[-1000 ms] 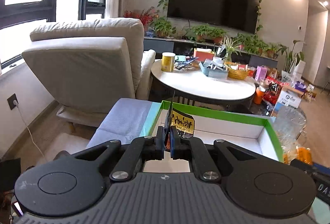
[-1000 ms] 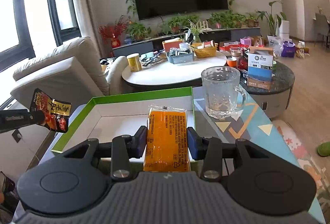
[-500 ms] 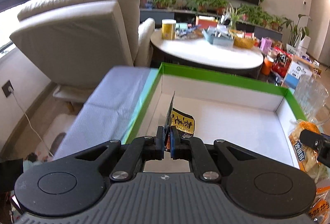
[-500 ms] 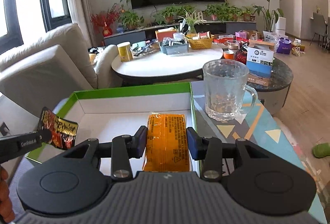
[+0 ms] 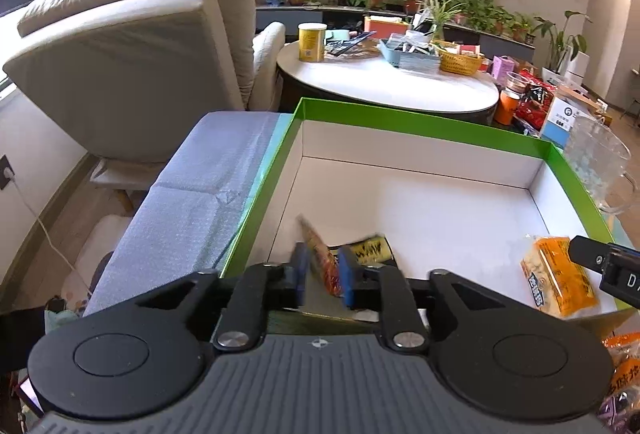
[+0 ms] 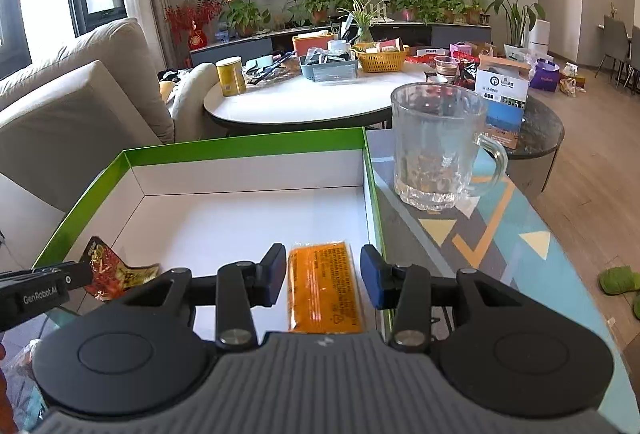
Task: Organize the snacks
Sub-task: 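Carry both packets into the green box and open both tools, then grasp the black bar with the left tool while the right tool grasps the pink pouch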
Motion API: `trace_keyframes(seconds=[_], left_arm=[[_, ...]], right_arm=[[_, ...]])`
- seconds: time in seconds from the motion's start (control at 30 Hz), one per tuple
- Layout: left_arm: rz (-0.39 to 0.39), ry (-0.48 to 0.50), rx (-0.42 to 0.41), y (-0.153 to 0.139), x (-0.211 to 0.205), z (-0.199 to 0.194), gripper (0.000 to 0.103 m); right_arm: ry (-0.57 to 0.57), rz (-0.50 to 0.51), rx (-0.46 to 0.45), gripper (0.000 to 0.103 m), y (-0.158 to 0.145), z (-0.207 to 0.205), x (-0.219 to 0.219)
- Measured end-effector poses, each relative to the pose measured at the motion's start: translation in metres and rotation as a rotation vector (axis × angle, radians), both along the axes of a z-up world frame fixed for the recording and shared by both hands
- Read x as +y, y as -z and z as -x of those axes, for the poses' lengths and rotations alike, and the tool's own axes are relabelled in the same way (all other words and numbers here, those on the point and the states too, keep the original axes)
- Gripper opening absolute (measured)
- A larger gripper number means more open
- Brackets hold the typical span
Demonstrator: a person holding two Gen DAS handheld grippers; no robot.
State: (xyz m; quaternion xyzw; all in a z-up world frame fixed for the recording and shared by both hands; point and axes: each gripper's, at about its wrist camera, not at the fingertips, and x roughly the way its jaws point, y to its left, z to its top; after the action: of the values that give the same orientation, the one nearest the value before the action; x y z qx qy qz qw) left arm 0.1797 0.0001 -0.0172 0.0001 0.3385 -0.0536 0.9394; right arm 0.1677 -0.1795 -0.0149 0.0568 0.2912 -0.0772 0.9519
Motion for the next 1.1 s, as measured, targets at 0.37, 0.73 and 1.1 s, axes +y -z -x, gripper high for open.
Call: trace_keyframes(seconds=[0.37, 0.73, 1.1], left_arm=[[0.059, -0.015, -0.062, -0.018, 0.027, 0.033, 0.047], [0.079, -0.028, -0.032, -0.019, 0.053, 0.067, 0.05], [0.069, -0.032, 0.025, -0.007, 0.068, 0.09, 0.05]], right_arm=[[-0.054, -0.081, 0.005, 0.056, -0.01, 0.033, -0.005], [-0.111, 0.021, -0.056, 0.076, -0.015, 0.066, 0.01], [-0.164, 0.017, -0.029, 0.078, -0.006, 0.084, 0.014]])
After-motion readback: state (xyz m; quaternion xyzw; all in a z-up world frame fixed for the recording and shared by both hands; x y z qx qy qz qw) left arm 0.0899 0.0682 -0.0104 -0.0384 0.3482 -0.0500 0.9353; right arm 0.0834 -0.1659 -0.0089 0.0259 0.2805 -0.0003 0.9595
